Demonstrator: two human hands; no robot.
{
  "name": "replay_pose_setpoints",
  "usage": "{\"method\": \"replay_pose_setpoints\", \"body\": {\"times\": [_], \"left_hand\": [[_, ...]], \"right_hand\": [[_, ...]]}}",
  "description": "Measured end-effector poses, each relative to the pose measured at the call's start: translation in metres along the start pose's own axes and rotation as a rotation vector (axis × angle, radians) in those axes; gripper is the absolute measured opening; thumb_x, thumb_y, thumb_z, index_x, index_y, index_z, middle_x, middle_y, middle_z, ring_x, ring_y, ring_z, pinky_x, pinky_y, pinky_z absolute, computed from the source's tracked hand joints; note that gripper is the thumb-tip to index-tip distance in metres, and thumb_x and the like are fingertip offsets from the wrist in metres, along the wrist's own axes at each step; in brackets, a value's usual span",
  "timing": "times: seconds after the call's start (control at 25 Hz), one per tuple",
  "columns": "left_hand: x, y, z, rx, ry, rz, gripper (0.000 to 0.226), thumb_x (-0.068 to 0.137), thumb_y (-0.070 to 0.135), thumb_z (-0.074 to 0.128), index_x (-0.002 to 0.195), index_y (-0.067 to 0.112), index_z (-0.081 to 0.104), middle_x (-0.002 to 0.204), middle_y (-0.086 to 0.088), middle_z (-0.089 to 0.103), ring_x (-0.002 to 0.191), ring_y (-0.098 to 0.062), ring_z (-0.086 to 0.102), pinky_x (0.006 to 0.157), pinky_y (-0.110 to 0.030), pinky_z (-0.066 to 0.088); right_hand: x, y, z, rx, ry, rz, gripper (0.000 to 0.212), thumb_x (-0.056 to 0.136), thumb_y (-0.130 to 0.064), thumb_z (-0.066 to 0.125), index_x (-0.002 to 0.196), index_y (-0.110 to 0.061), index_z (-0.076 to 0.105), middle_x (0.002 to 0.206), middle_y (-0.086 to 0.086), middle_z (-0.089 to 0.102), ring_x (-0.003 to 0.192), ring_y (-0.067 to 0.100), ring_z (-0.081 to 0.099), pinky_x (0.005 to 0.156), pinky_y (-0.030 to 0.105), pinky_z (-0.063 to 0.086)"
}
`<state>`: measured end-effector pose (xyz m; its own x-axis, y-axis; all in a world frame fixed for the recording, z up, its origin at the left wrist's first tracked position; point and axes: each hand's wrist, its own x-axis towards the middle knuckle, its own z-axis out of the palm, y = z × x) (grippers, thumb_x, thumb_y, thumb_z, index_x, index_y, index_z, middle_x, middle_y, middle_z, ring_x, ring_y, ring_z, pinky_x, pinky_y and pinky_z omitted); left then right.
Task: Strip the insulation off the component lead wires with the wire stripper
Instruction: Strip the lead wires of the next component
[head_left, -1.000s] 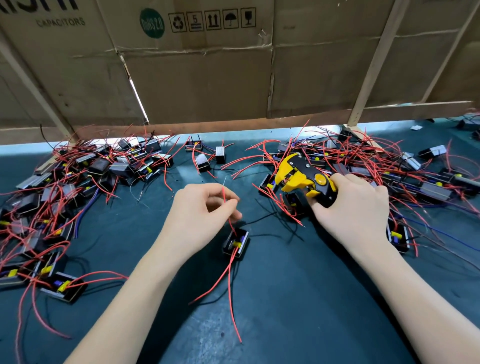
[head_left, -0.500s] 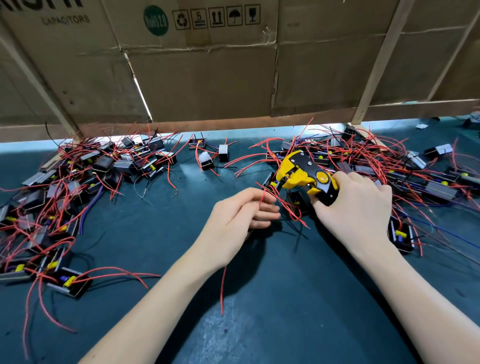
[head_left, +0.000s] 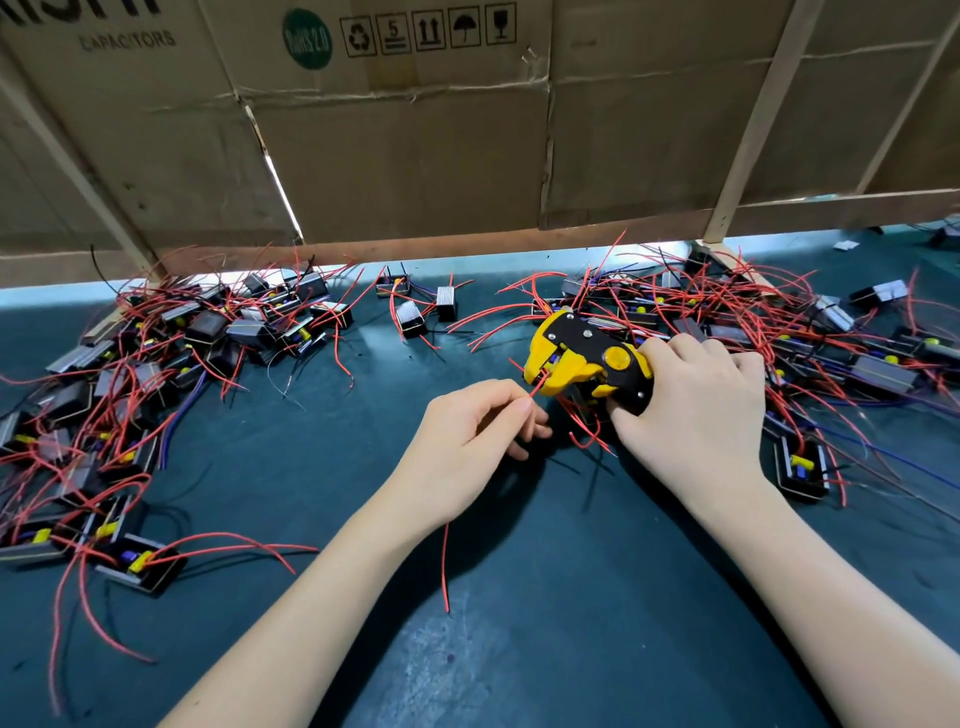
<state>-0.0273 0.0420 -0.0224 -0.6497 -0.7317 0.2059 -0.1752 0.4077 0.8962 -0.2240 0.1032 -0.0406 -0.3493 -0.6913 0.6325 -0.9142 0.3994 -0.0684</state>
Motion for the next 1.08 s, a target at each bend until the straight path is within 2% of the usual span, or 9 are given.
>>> {"method": "replay_pose_setpoints", "body": {"times": [0.12,0.24,0.48,0.6,0.76,0.84,0.96,1.0,1.08], "left_hand": [[-0.001,0.003,0.001,0.001,0.001,-0.020,0.042,0.099,0.002,0.046,0.062,0.019,0.055,0.091,-0.011,0.071,0.088,-0.012,0.072,0.069,-0.023,0.055],[-0.001,0.006,0.001,-0.009,0.007,-0.025,0.056,0.097,0.000,0.046,0.053,0.032,0.056,0.086,-0.015,0.070,0.088,-0.014,0.073,0.067,-0.023,0.054],[0.000,0.004,0.000,-0.028,0.005,-0.051,0.049,0.095,-0.003,0.045,0.053,0.022,0.052,0.081,-0.001,0.071,0.084,-0.016,0.074,0.062,-0.020,0.050],[0.001,0.002,-0.001,-0.019,-0.001,-0.047,0.045,0.094,-0.004,0.044,0.054,0.017,0.049,0.081,-0.002,0.071,0.083,-0.016,0.074,0.062,-0.019,0.049],[0.000,0.001,-0.002,-0.016,-0.018,-0.033,0.044,0.093,-0.004,0.045,0.055,0.018,0.050,0.083,-0.006,0.073,0.080,-0.011,0.073,0.062,-0.017,0.049],[-0.001,0.000,-0.003,0.013,-0.025,-0.023,0.038,0.093,0.000,0.048,0.059,0.015,0.055,0.085,-0.006,0.073,0.074,-0.006,0.069,0.064,-0.019,0.050],[-0.001,-0.002,-0.012,0.244,0.033,0.073,0.012,0.090,0.027,0.067,0.086,0.016,0.068,0.092,0.003,0.066,0.083,-0.007,0.060,0.077,-0.021,0.046],[-0.001,-0.004,-0.017,0.391,0.044,0.095,0.027,0.083,0.042,0.071,0.098,0.020,0.067,0.099,0.006,0.062,0.091,-0.007,0.055,0.081,-0.020,0.043],[-0.001,-0.007,-0.031,0.678,0.011,0.028,0.066,0.066,0.069,0.069,0.117,0.028,0.057,0.111,0.009,0.052,0.107,-0.009,0.048,0.091,-0.026,0.043]], "right_hand": [[0.000,0.000,-0.002,0.015,0.030,-0.021,0.026,0.068,-0.036,0.060,0.078,-0.012,0.058,0.074,0.005,0.060,0.076,0.033,0.055,0.073,0.038,0.027],[0.002,0.001,-0.005,0.023,0.059,-0.053,0.025,0.066,-0.036,0.059,0.074,-0.013,0.056,0.070,0.004,0.057,0.070,0.032,0.054,0.071,0.037,0.025],[0.001,-0.001,-0.006,0.105,-0.025,-0.051,0.025,0.071,-0.039,0.059,0.063,-0.016,0.052,0.063,0.003,0.058,0.063,0.033,0.056,0.067,0.036,0.025],[0.001,-0.001,-0.005,0.123,-0.038,-0.081,0.030,0.069,-0.035,0.069,0.058,-0.017,0.049,0.058,0.005,0.058,0.055,0.033,0.055,0.064,0.034,0.028],[0.000,-0.003,-0.006,0.097,-0.038,-0.064,0.035,0.066,-0.044,0.065,0.052,-0.013,0.054,0.049,0.008,0.055,0.048,0.034,0.055,0.056,0.029,0.031],[-0.001,-0.003,-0.006,0.081,-0.025,-0.053,0.034,0.066,-0.046,0.060,0.056,-0.013,0.057,0.053,0.007,0.056,0.053,0.034,0.057,0.058,0.030,0.031],[-0.001,0.004,-0.002,0.050,-0.014,-0.045,0.031,0.070,-0.044,0.058,0.072,-0.013,0.057,0.072,0.007,0.061,0.072,0.034,0.060,0.070,0.037,0.029],[0.000,0.006,-0.003,0.060,-0.015,-0.017,0.032,0.072,-0.045,0.060,0.074,-0.013,0.058,0.074,0.008,0.062,0.075,0.034,0.061,0.072,0.038,0.031],[0.002,0.010,-0.005,0.126,-0.015,0.056,0.034,0.076,-0.047,0.063,0.071,-0.014,0.055,0.073,0.009,0.060,0.075,0.037,0.061,0.073,0.041,0.036]]}}
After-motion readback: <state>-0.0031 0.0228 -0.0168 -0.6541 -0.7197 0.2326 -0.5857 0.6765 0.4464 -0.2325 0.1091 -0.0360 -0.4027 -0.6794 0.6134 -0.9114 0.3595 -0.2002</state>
